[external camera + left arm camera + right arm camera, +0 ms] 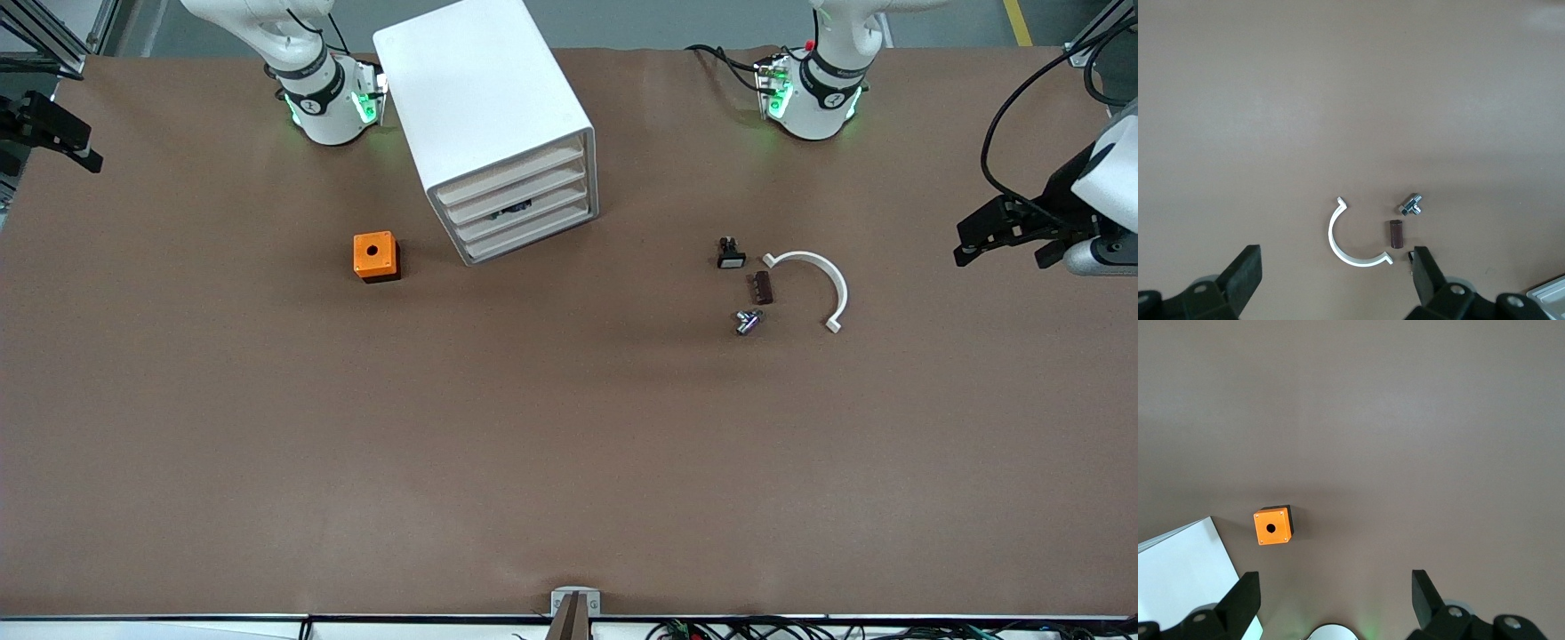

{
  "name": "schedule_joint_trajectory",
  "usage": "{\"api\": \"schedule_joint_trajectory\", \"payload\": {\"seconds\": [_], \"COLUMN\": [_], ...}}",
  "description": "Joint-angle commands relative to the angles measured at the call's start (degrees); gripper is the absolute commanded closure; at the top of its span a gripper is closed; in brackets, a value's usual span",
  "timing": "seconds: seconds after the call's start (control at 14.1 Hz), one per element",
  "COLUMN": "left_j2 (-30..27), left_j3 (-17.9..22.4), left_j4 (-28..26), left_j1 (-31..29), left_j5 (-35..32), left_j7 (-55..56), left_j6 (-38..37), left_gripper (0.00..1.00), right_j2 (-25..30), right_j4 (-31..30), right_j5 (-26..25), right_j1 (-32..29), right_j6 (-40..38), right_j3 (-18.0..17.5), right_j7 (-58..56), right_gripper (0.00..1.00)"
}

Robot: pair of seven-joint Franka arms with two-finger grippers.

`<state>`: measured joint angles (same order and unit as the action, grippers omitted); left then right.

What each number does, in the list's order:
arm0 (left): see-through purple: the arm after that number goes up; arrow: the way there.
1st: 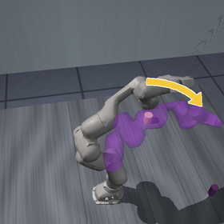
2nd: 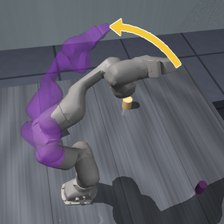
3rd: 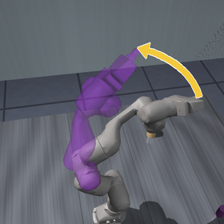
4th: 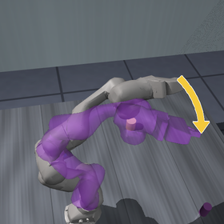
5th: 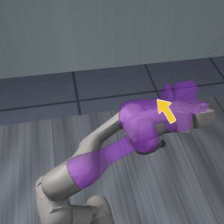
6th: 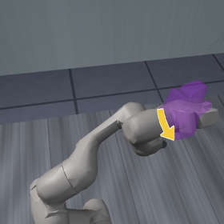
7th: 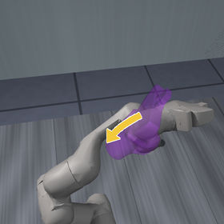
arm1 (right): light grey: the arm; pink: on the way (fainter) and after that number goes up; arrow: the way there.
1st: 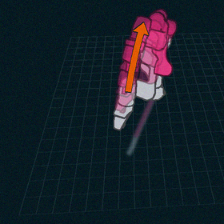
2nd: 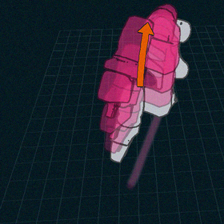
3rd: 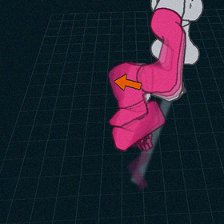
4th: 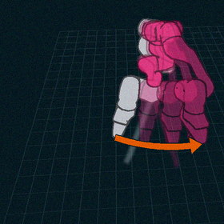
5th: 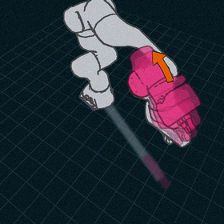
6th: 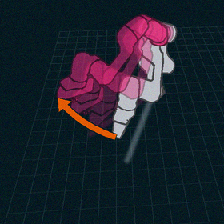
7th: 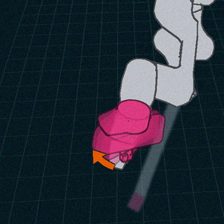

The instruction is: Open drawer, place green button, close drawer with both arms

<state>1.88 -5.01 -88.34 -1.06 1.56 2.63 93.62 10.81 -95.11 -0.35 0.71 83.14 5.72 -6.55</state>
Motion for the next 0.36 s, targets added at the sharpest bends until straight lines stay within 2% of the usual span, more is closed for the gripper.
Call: {"api": "schedule_joint_trajectory", "payload": {"seconds": [0.0,0.28], "left_j2": [0.67,0.67], "left_j3": [-0.44,-0.35], "left_j4": [1.68,1.76], "left_j1": [-0.34,-0.52], "left_j5": [-0.76,-0.41], "left_j7": [0.97,0.79], "left_j6": [-1.42,-1.68], "left_gripper": [0.0,0.0], "right_j2": [1.23,0.97], "right_j4": [-0.95,-0.16], "right_j5": [0.26,0.26], "right_j1": [-0.27,-0.18], "right_j6": [-0.17,-0.43], "right_j3": [-0.1,-0.1], "right_j7": [-0.39,-0.39], "right_gripper": [0.0,0.0]}}
